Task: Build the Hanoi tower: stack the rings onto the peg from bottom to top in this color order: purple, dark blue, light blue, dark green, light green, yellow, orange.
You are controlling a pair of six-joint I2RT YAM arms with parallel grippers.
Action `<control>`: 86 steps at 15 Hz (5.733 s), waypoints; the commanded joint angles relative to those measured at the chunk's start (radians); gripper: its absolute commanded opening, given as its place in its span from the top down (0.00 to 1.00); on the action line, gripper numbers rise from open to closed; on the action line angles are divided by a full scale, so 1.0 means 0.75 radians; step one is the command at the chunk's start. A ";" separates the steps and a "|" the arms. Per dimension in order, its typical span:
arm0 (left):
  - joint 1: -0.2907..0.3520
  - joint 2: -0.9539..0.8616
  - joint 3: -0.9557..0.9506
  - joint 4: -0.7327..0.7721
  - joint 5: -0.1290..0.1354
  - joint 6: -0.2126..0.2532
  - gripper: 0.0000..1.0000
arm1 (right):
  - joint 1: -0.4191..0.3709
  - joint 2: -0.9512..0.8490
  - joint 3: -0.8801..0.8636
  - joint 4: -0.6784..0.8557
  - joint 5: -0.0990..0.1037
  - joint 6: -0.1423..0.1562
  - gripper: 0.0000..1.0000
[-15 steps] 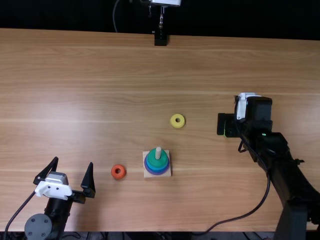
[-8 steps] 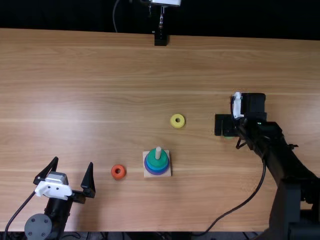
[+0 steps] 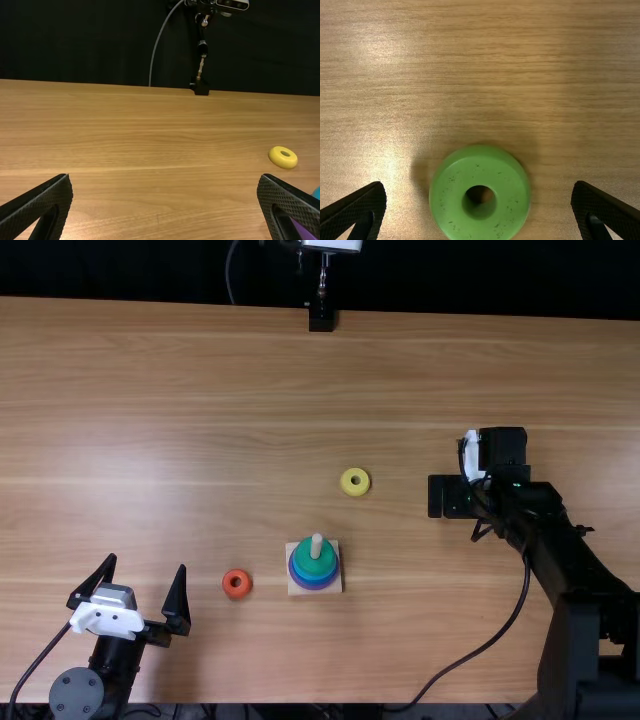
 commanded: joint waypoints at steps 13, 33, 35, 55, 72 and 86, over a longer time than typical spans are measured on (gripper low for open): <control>0.015 -0.016 -0.040 0.005 0.001 0.011 0.00 | 0.020 0.090 0.073 -0.018 -0.001 -0.015 1.00; 0.015 -0.016 -0.040 0.005 0.001 0.011 0.00 | 0.513 -0.352 0.393 -0.673 -0.021 -0.145 1.00; 0.015 -0.016 -0.040 0.005 0.001 0.011 0.00 | 0.579 -0.372 0.472 -0.750 -0.026 -0.140 1.00; 0.015 -0.016 -0.040 0.005 0.001 0.011 0.00 | 0.935 -0.387 0.611 -0.796 -0.033 0.064 1.00; 0.015 -0.016 -0.040 0.005 0.001 0.011 0.00 | 0.957 -0.379 0.607 -0.777 -0.031 0.071 1.00; 0.015 -0.016 -0.040 0.005 0.001 0.011 0.00 | 0.953 -0.327 0.589 -0.774 -0.031 0.071 1.00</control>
